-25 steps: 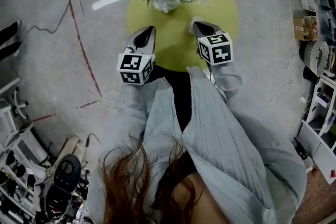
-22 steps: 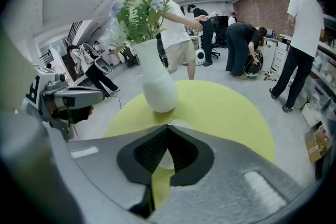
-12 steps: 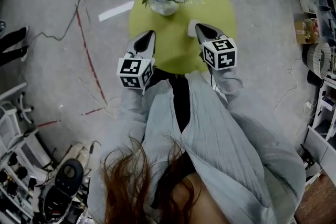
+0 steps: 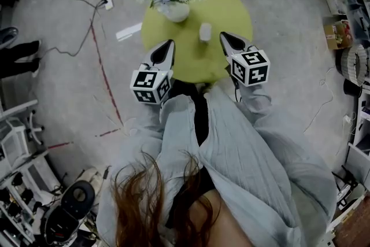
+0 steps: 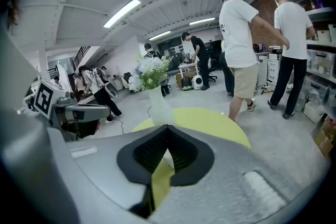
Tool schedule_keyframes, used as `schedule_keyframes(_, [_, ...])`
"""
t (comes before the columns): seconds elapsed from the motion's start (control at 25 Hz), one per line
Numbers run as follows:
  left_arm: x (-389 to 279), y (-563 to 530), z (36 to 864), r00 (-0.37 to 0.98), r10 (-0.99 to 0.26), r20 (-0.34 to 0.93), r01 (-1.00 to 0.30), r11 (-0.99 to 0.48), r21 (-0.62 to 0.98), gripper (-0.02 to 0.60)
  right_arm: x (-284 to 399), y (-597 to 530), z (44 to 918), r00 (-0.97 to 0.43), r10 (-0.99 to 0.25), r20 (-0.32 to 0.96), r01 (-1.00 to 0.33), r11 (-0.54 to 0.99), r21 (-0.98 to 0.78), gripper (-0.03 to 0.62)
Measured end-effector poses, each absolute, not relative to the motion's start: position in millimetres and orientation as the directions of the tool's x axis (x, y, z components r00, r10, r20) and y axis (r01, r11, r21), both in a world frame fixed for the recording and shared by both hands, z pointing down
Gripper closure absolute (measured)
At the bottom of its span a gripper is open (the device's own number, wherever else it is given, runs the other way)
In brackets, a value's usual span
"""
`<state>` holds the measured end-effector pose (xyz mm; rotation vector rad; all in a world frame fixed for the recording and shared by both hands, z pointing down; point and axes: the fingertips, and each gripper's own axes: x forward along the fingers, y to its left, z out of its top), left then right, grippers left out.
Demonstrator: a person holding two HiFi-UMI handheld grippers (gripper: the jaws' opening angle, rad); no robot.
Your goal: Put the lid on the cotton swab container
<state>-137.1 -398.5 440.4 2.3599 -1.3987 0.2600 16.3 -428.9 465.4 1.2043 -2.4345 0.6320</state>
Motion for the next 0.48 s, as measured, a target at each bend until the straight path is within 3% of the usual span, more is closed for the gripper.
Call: schedule_keyframes(0.48, [-97.4, -344.9, 427.8, 0.504, -0.806, 0.311, -0.862, -0.447, 0.238, 0.561, 87.4, -372.9, 428.3, -0.544, -0.741, 0.393, -0.839, 0.48, -0.257, 0.592])
